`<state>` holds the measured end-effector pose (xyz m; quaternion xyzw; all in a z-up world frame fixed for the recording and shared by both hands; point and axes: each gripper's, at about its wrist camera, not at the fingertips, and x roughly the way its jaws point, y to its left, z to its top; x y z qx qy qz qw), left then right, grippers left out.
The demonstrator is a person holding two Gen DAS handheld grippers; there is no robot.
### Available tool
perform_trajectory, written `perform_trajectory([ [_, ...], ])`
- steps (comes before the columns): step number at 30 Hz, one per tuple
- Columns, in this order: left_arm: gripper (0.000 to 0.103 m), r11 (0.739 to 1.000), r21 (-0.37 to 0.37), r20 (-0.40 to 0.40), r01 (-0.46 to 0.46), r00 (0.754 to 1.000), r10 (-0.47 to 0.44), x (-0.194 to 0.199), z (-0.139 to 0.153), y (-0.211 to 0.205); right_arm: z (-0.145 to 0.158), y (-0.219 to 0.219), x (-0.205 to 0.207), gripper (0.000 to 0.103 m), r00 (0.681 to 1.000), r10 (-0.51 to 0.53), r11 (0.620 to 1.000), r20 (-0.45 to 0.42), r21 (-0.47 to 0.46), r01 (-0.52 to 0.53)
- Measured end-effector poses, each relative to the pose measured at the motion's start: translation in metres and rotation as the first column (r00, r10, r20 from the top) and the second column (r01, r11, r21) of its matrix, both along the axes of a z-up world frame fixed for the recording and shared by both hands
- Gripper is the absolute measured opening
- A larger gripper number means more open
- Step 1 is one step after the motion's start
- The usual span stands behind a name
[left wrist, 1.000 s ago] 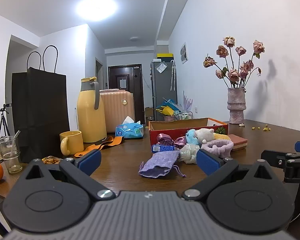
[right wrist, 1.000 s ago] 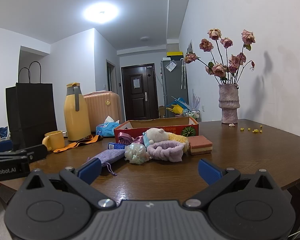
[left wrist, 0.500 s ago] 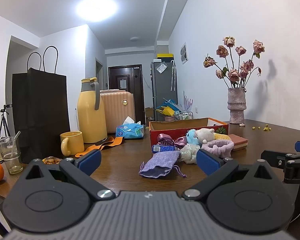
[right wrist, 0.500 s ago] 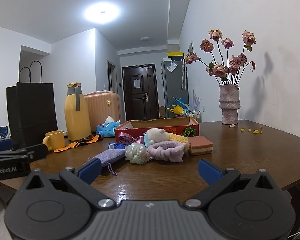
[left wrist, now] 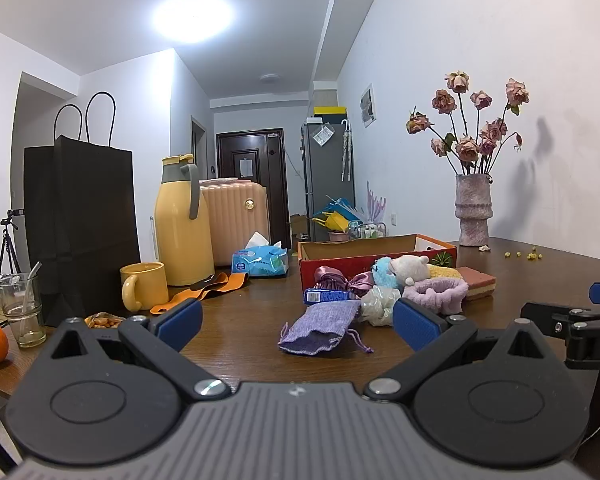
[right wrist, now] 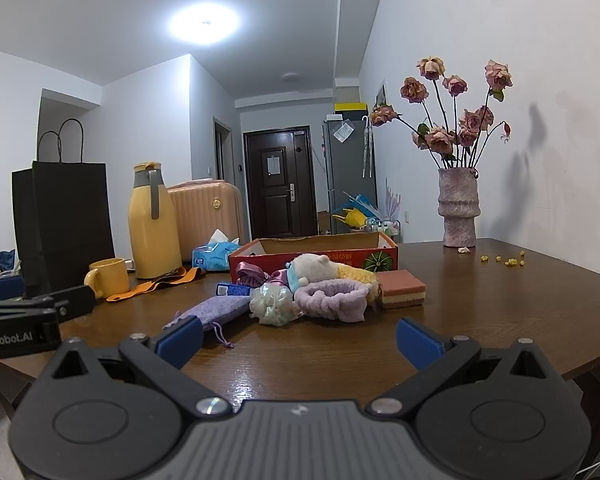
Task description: Organize soft objects
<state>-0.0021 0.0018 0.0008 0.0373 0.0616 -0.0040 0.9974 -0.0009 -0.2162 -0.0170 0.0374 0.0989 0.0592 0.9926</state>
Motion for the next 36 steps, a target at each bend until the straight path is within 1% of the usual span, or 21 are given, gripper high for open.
perform_trajectory([
  [36, 0.103, 1.0, -0.001, -0.009, -0.003, 1.0, 0.003, 0.0027, -0.0015, 0.0005, -0.0027, -0.0007, -0.0004, 0.103, 1.0, 0.0, 1.0, -0.002, -0.005, 0.0],
])
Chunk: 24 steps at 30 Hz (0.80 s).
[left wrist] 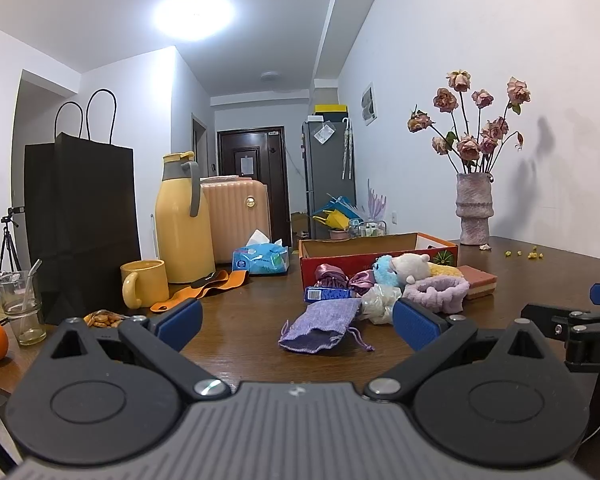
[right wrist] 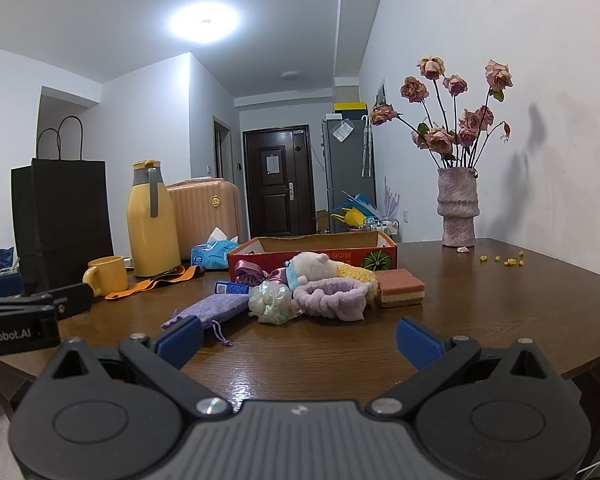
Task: Organize soft objects
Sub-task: 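Reach both tools to the lavender knit pouch and grasp it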
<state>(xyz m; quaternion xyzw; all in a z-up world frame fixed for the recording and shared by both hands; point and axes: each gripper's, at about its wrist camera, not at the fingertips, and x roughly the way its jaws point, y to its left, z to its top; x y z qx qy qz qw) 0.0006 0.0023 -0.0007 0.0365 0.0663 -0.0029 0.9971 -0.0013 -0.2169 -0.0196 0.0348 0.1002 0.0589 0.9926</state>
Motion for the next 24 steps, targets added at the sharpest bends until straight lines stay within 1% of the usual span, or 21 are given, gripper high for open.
perform_trajectory([
  [5, 0.103, 1.0, 0.003, -0.011, -0.011, 1.0, 0.011, 0.012, -0.004, 0.002, 0.001, 0.002, 0.004, 0.103, 1.0, -0.008, 1.0, 0.008, -0.003, 0.008],
  [7, 0.103, 0.999, 0.02, -0.03, -0.046, 0.998, 0.046, 0.028, -0.01, 0.007, 0.0, 0.005, 0.013, 0.103, 1.0, -0.003, 1.0, 0.019, -0.007, 0.003],
  [10, 0.103, 0.998, 0.005, -0.084, -0.066, 0.994, 0.066, 0.057, -0.014, 0.024, -0.001, 0.013, 0.033, 0.103, 1.0, -0.003, 1.0, 0.013, -0.017, 0.003],
  [12, 0.103, 0.998, 0.021, -0.12, -0.053, 0.991, 0.055, 0.078, -0.015, 0.034, -0.005, 0.018, 0.051, 0.103, 0.999, 0.032, 0.999, 0.025, -0.003, -0.032],
  [13, 0.103, 0.997, 0.033, -0.123, -0.065, 0.99, 0.068, 0.088, -0.017, 0.039, -0.007, 0.024, 0.062, 0.103, 0.999, 0.051, 0.999, 0.015, 0.007, -0.051],
  [14, 0.103, 0.995, 0.043, -0.128, -0.092, 0.987, 0.097, 0.098, -0.02, 0.046, -0.009, 0.031, 0.075, 0.103, 0.997, 0.076, 0.997, -0.02, 0.009, -0.075],
  [16, 0.103, 0.988, 0.044, -0.171, -0.146, 0.974, 0.151, 0.12, -0.025, 0.063, -0.014, 0.049, 0.104, 0.103, 0.981, 0.157, 0.988, -0.118, 0.015, -0.156],
  [18, 0.103, 0.986, 0.0, -0.209, -0.169, 0.964, 0.165, 0.136, -0.026, 0.082, -0.018, 0.067, 0.126, 0.1, 0.972, 0.189, 0.982, -0.14, 0.028, -0.187],
  [20, 0.103, 0.98, -0.04, -0.235, -0.193, 0.955, 0.178, 0.145, -0.025, 0.097, -0.016, 0.083, 0.149, 0.092, 0.962, 0.212, 0.977, -0.173, 0.049, -0.206],
  [22, 0.103, 0.975, -0.061, -0.242, -0.214, 0.951, 0.193, 0.153, -0.022, 0.108, -0.017, 0.096, 0.174, 0.09, 0.951, 0.245, 0.969, -0.191, 0.075, -0.234],
  [24, 0.103, 0.973, -0.058, -0.248, -0.223, 0.947, 0.202, 0.163, -0.02, 0.112, -0.018, 0.103, 0.199, 0.078, 0.936, 0.26, 0.965, -0.238, 0.097, -0.244],
])
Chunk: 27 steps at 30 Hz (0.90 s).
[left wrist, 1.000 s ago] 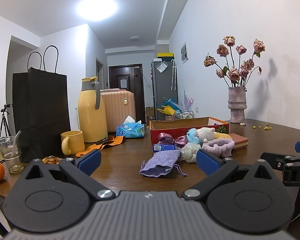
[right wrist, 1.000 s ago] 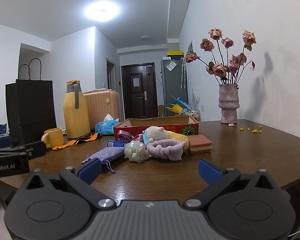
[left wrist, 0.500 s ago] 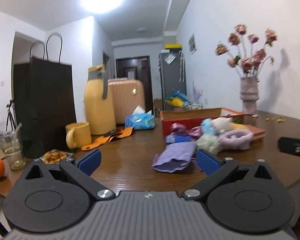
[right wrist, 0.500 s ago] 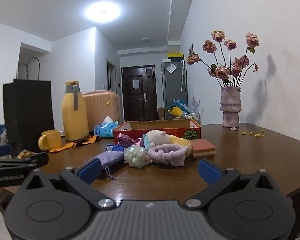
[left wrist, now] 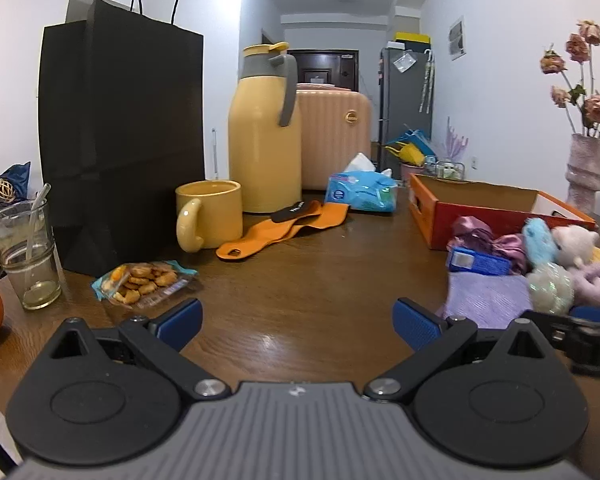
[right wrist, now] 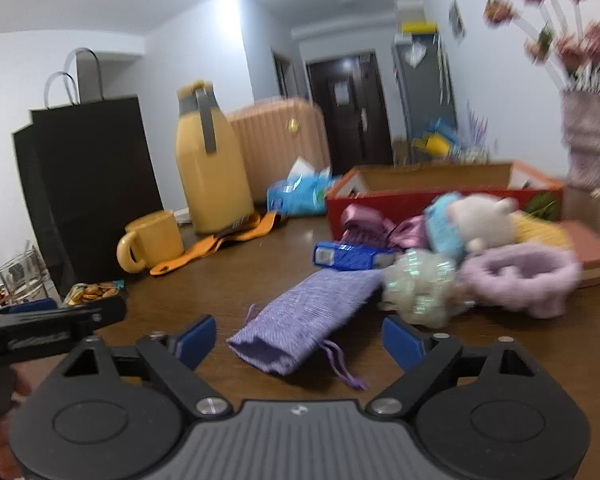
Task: Organize soft objects
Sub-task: 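Reach both tools to the lavender knit pouch and grasp it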
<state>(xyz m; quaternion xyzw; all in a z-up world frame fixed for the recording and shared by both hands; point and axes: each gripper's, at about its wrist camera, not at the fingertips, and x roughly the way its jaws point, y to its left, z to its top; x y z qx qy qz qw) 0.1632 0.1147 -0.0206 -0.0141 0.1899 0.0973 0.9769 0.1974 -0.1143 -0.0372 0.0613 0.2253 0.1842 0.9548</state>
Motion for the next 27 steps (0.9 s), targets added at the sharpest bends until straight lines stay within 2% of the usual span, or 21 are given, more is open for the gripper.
perform_trajectory([
  [1, 0.103, 1.0, 0.005, 0.0, 0.003, 1.0, -0.003, 0.005, 0.001, 0.001, -0.001, 0.003, 0.012, 0.065, 0.999, 0.013, 1.0, -0.03, 0.014, -0.012],
  [2, 0.103, 1.0, 0.011, -0.001, 0.008, 1.0, -0.008, 0.009, 0.002, 0.001, -0.002, 0.006, 0.023, 0.044, 0.998, 0.032, 0.999, -0.05, 0.024, -0.031],
  [3, 0.103, 1.0, 0.016, -0.002, 0.014, 1.0, -0.014, 0.015, 0.003, 0.0, -0.005, 0.009, 0.032, 0.034, 0.997, 0.053, 0.998, -0.054, 0.017, -0.053],
  [4, 0.103, 1.0, 0.019, -0.004, 0.021, 1.0, -0.021, 0.019, 0.004, -0.002, -0.008, 0.013, 0.036, 0.016, 0.997, 0.062, 0.998, -0.048, -0.009, -0.063],
  [5, 0.103, 0.999, 0.018, -0.006, 0.029, 1.0, -0.029, 0.024, 0.005, -0.003, -0.011, 0.016, 0.039, 0.009, 0.996, 0.067, 0.996, -0.057, -0.048, -0.07],
  [7, 0.103, 0.998, 0.014, -0.009, 0.053, 0.999, -0.053, 0.033, 0.006, -0.007, -0.015, 0.008, 0.034, 0.005, 0.992, 0.102, 0.992, -0.076, -0.073, -0.107],
  [9, 0.103, 0.996, 0.011, -0.017, 0.091, 0.996, -0.09, 0.042, 0.005, -0.015, -0.014, -0.01, 0.024, 0.004, 0.986, 0.135, 0.986, -0.098, -0.082, -0.144],
  [12, 0.103, 0.983, -0.011, -0.034, 0.183, 0.983, -0.183, 0.059, 0.004, -0.032, -0.013, -0.037, 0.015, 0.005, 0.984, 0.104, 0.982, -0.144, -0.141, -0.124],
  [15, 0.103, 0.961, 0.0, -0.087, 0.278, 0.957, -0.277, 0.076, -0.003, -0.057, -0.005, -0.071, 0.006, 0.017, 0.991, -0.008, 0.994, -0.131, -0.108, -0.006],
  [16, 0.101, 0.953, -0.008, -0.125, 0.304, 0.945, -0.303, 0.08, -0.008, -0.065, -0.003, -0.079, 0.002, 0.026, 0.992, -0.027, 0.997, -0.121, -0.081, 0.017],
  [17, 0.089, 0.947, -0.025, -0.166, 0.32, 0.933, -0.32, 0.082, -0.012, -0.071, -0.001, -0.085, -0.003, 0.036, 0.993, -0.04, 0.998, -0.112, -0.062, 0.034],
  [18, 0.078, 0.944, -0.053, -0.199, 0.325, 0.923, -0.329, 0.083, -0.016, -0.076, 0.0, -0.088, -0.008, 0.039, 0.994, -0.052, 0.998, -0.101, -0.051, 0.047],
  [20, 0.048, 0.931, -0.115, -0.231, 0.348, 0.902, -0.365, 0.08, -0.023, -0.085, 0.0, -0.094, -0.016, 0.041, 0.995, -0.071, 0.997, -0.072, -0.037, 0.068],
  [22, 0.04, 0.928, -0.127, -0.232, 0.349, 0.899, -0.37, 0.073, -0.027, -0.096, -0.003, -0.098, -0.02, 0.041, 0.995, -0.075, 0.997, -0.059, -0.022, 0.073],
  [23, 0.039, 0.931, -0.137, -0.235, 0.339, 0.902, -0.363, 0.069, -0.026, -0.102, -0.004, -0.1, -0.018, 0.041, 0.996, -0.073, 0.997, -0.058, -0.015, 0.072],
  [24, 0.041, 0.926, -0.19, -0.241, 0.326, 0.899, -0.366, 0.067, -0.023, -0.107, -0.005, -0.1, -0.016, 0.041, 0.996, -0.072, 0.997, -0.05, -0.01, 0.071],
  [25, 0.06, 0.909, -0.277, -0.246, 0.312, 0.891, -0.381, 0.063, -0.021, -0.111, -0.005, -0.1, -0.014, 0.041, 0.997, -0.07, 0.997, -0.039, -0.014, 0.069],
  [26, 0.096, 0.87, -0.371, -0.241, 0.325, 0.871, -0.428, 0.059, -0.018, -0.114, -0.004, -0.101, -0.013, 0.041, 0.997, -0.069, 0.997, -0.018, -0.022, 0.068],
  [27, 0.103, 0.809, -0.45, -0.218, 0.378, 0.832, -0.51, 0.055, -0.015, -0.118, 0.0, -0.107, -0.016, 0.036, 0.997, -0.074, 0.997, 0.002, -0.025, 0.074],
])
